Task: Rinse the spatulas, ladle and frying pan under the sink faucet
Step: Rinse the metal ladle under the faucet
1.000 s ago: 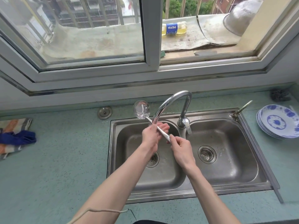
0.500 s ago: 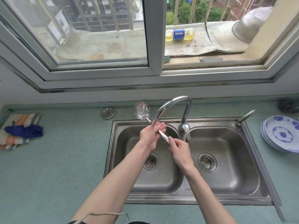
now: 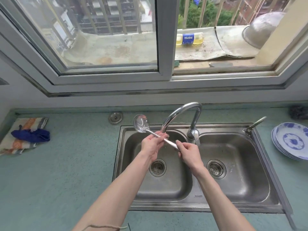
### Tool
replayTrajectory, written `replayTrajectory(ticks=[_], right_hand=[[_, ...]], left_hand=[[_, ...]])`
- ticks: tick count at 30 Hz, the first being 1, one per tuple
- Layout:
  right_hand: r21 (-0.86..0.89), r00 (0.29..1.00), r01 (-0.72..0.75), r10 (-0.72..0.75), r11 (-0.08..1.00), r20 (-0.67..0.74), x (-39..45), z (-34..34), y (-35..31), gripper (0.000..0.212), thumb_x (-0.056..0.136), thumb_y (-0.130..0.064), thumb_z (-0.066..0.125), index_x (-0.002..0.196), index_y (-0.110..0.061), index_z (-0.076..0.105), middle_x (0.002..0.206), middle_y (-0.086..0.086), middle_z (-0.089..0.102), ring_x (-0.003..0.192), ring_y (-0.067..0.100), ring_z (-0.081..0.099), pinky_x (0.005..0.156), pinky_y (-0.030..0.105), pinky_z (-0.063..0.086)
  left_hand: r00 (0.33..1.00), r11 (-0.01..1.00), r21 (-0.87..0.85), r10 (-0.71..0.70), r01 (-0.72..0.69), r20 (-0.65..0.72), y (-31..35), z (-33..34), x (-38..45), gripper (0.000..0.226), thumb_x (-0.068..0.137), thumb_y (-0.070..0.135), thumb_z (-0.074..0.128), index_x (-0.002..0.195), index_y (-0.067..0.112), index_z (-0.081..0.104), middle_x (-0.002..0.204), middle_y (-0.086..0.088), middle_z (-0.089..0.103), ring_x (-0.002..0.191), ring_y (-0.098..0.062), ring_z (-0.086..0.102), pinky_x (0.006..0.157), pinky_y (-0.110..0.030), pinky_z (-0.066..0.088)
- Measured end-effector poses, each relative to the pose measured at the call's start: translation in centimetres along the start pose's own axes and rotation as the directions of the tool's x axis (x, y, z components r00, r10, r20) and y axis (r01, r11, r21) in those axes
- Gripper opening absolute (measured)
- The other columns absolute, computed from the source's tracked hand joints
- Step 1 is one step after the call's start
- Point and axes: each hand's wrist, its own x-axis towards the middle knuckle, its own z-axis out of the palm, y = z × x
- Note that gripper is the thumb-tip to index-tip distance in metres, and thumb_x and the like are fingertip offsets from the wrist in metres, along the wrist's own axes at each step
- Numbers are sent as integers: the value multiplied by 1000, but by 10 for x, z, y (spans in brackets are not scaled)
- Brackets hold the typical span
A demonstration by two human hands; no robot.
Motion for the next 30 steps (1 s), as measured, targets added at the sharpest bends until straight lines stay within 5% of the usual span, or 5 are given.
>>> replayTrajectory(ticks=[6,9,13,24,30], right_hand=[[-112,996,86,-90,990,-23,6,16,-16,51,103,-41,59,61,-13,65,52,-7,56,46,3,42,51,22,33],[33,998,55,-55,998,-11,6,24,-15,45,102,-38,62,69,-9,70,58,-4,62,48,6,42,51,22,35],[230,1000,22,-18,973,-19,4,36,-11,38,103,-32,63,70,-13,68,64,9,64,46,12,43,48,23,36],[611,986,-150,162,777,37,17,71,-22,20,89,-19,80,102,-6,75,78,5,69,56,5,57,55,16,50],[627,978,-163,207,762,3,24,96,-31,33,105,-32,59,107,-1,70,81,15,74,57,14,61,56,23,54]], left_hand=[[995,997,82,-9,1,95,-3,-9,5,28,86,-8,73,111,-3,60,102,-20,75,89,-26,75,83,-34,63],[999,1000,21,8,-9,46,2,-11,12,9,101,6,59,104,-2,62,96,-22,75,85,-29,76,73,-32,63],[1000,1000,1,29,-29,3,10,-16,21,31,110,20,43,108,-5,61,102,-25,75,88,-32,76,73,-33,64],[991,989,-67,134,-135,-20,31,-30,32,30,88,-15,67,113,-3,56,119,-27,69,108,-33,70,102,-43,55],[973,974,-76,207,-215,-101,32,-44,36,17,97,-6,61,113,-5,56,111,-25,72,91,-22,76,78,-31,63]])
